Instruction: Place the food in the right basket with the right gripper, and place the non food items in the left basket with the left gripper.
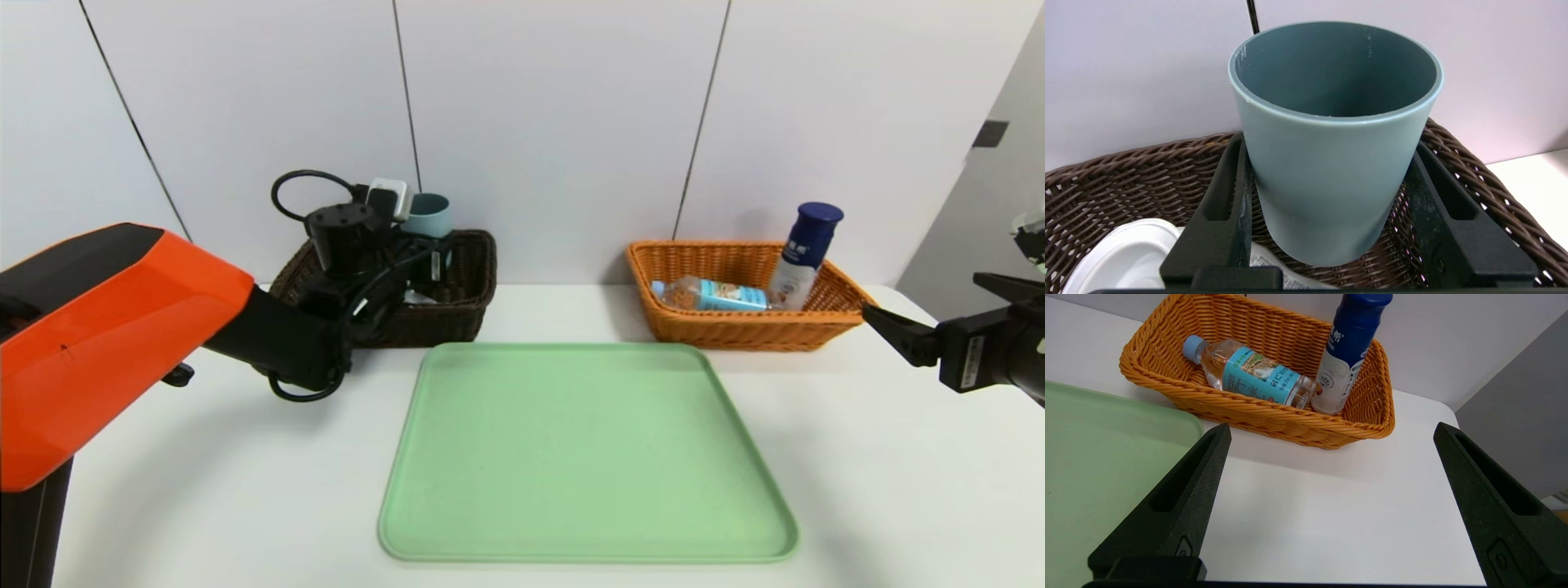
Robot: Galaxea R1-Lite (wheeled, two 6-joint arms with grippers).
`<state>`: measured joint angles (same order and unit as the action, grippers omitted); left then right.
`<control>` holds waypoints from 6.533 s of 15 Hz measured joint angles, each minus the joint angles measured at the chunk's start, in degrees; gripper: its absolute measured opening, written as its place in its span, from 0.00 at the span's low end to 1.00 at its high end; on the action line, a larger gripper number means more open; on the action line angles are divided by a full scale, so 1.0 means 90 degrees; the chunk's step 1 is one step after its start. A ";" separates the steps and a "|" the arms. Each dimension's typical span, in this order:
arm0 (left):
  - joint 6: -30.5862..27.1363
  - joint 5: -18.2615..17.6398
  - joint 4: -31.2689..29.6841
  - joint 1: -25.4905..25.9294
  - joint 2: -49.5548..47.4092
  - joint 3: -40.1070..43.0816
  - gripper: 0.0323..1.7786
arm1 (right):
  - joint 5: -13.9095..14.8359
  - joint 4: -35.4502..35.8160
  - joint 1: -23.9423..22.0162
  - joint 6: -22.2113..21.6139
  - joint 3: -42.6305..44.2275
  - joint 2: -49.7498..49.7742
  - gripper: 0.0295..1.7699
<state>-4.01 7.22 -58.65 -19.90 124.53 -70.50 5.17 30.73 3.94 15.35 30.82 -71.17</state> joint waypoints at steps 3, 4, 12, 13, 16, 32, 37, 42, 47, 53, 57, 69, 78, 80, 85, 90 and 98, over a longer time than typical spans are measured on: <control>-0.0001 0.0003 0.0022 0.0009 -0.0066 0.0173 0.60 | -0.0003 0.0000 0.0000 0.0000 -0.0016 -0.0003 0.97; -0.0004 0.0000 0.0042 0.0009 -0.0095 0.0211 0.60 | 0.0000 0.0000 0.0000 0.0000 -0.0023 -0.0003 0.97; 0.0011 0.0000 -0.0573 0.0027 -0.0192 0.0438 0.83 | 0.0004 0.0000 0.0000 0.0003 -0.0046 0.0031 0.97; 0.0008 -0.0005 -0.0563 0.0024 -0.0221 0.0450 0.85 | 0.0004 0.0003 0.0000 0.0000 -0.0047 0.0037 0.97; 0.0000 -0.0012 -0.0356 0.0024 -0.0406 0.0459 0.88 | 0.0004 0.0000 0.0000 0.0000 -0.0062 0.0046 0.97; -0.0062 0.0535 0.2683 0.1384 -0.3209 0.1632 0.94 | 0.0001 0.0003 0.0000 0.0019 -0.0230 0.0286 0.97; -0.0084 0.0777 0.3283 0.1880 -0.4294 0.2465 0.95 | 0.0007 -0.0014 -0.0007 0.0018 -0.0237 0.0546 0.97; -0.0099 0.0898 0.3641 0.1942 -0.5562 0.3553 0.95 | -0.0008 -0.0507 -0.0074 0.0061 -0.0249 0.1151 0.97; -0.0093 0.1016 0.3648 0.1834 -0.6667 0.4569 0.95 | -0.0149 -0.0799 -0.0322 0.0058 -0.0782 0.1914 0.97; 0.0317 0.1029 0.3645 0.1812 -0.8109 0.5975 0.95 | -0.0532 -0.1088 -0.0673 0.0065 -0.1753 0.3225 0.97; 0.0423 0.1010 0.3645 0.1825 -0.9163 0.6896 0.95 | -0.1017 -0.2020 -0.0960 0.0031 -0.2078 0.4425 0.97; 0.0534 0.0867 0.4376 0.1831 -1.0986 0.7224 0.95 | -0.2098 -0.5479 -0.0452 -0.0444 0.0047 0.6156 0.97; 0.0604 0.0610 0.5069 0.1838 -1.1842 0.7218 0.95 | -0.1787 -0.5632 -0.0391 -0.0496 -0.0429 0.7029 0.97; 0.0607 0.0484 0.5237 0.1892 -1.2113 0.7213 0.95 | -0.1796 -0.5665 -0.0420 -0.0493 -0.0561 0.7348 0.97; 0.0595 0.0475 0.5625 0.2018 -1.2527 0.6958 0.95 | -0.1816 -0.5735 -0.0435 -0.0498 -0.0619 0.7761 0.97; 0.0601 0.0474 0.6939 0.2165 -1.3372 0.6672 0.95 | -0.1842 -0.5732 -0.0435 -0.0493 -0.0622 0.7875 0.97; -0.0375 -0.0098 0.5180 0.2171 -1.3834 0.7270 0.95 | -0.1959 -0.3969 -0.0432 -0.0500 -0.1158 0.7916 0.97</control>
<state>-7.39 6.34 -12.03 -0.35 0.02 -5.07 -12.46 -4.99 0.05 10.85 20.39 0.07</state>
